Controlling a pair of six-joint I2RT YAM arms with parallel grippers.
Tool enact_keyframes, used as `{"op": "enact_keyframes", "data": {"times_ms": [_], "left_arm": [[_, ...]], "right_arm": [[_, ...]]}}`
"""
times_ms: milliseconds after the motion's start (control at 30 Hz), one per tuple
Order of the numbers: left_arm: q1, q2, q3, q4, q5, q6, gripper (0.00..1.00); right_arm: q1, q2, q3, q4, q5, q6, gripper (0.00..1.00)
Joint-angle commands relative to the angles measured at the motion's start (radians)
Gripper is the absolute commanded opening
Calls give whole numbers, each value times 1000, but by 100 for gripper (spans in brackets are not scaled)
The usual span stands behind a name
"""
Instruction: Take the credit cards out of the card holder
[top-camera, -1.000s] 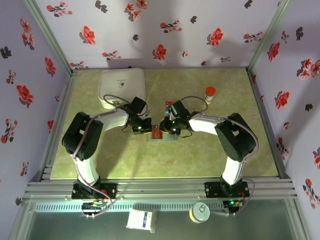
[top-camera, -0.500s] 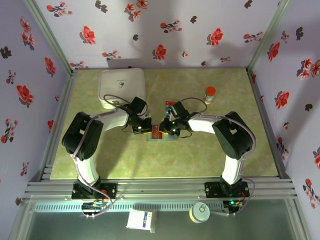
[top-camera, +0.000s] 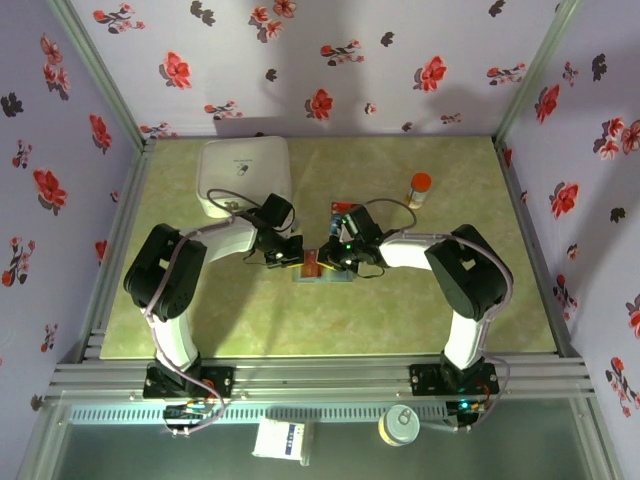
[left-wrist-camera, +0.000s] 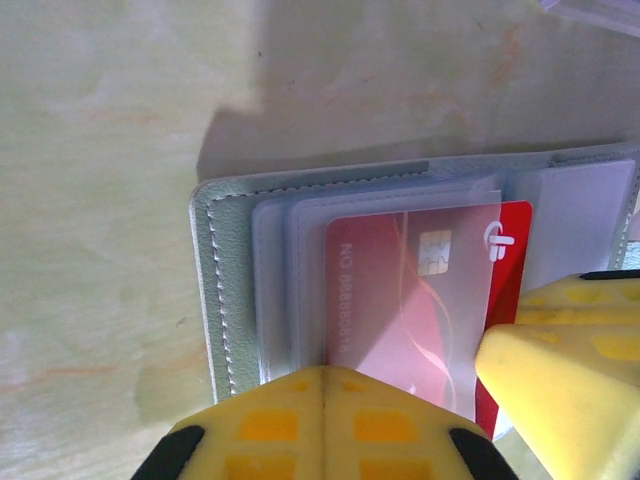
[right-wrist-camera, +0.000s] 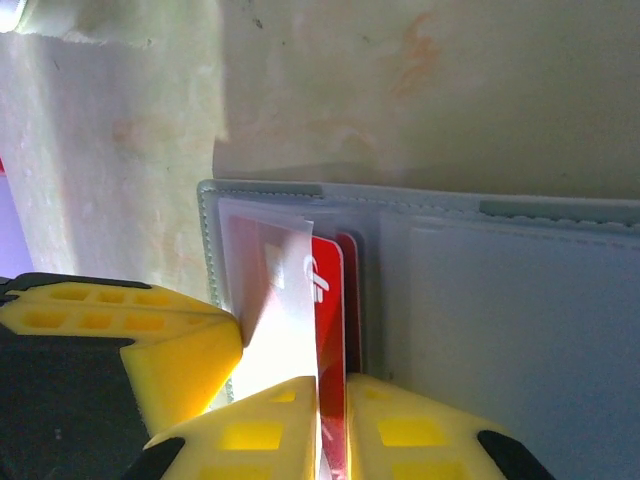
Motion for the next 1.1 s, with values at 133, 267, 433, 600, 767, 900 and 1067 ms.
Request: {"op": "enact_keyframes", "data": {"times_ms": [133,267,433,600,767,900,1067], "left_arm": [[-6,1,-6,-37,-29,21,0],[-6,0,-9,-39,-32,22,0],[-6,-5,-12,-42,-34,22,0],[-4,-5,-17,-42,-36,23,0],[-4,-11,-21,-42,-36,22,0],[-1,-19,-21,-45,-35,24,0],[3,-65,-24,-47,-33,16,0]], "right_arm": [[-12,-55,-34,38,-4,17,12],[-27,-73,-58,28,15,11,11],[-45,-91,-85,25,17,12,11],[-57,-112,-97,8,20,3,11],[-62,-162,-83,-78,49,-40,10],[-62,-196,-48,-191,87,-101,10],[-63,-237,41,-375,154,-232,10]]}}
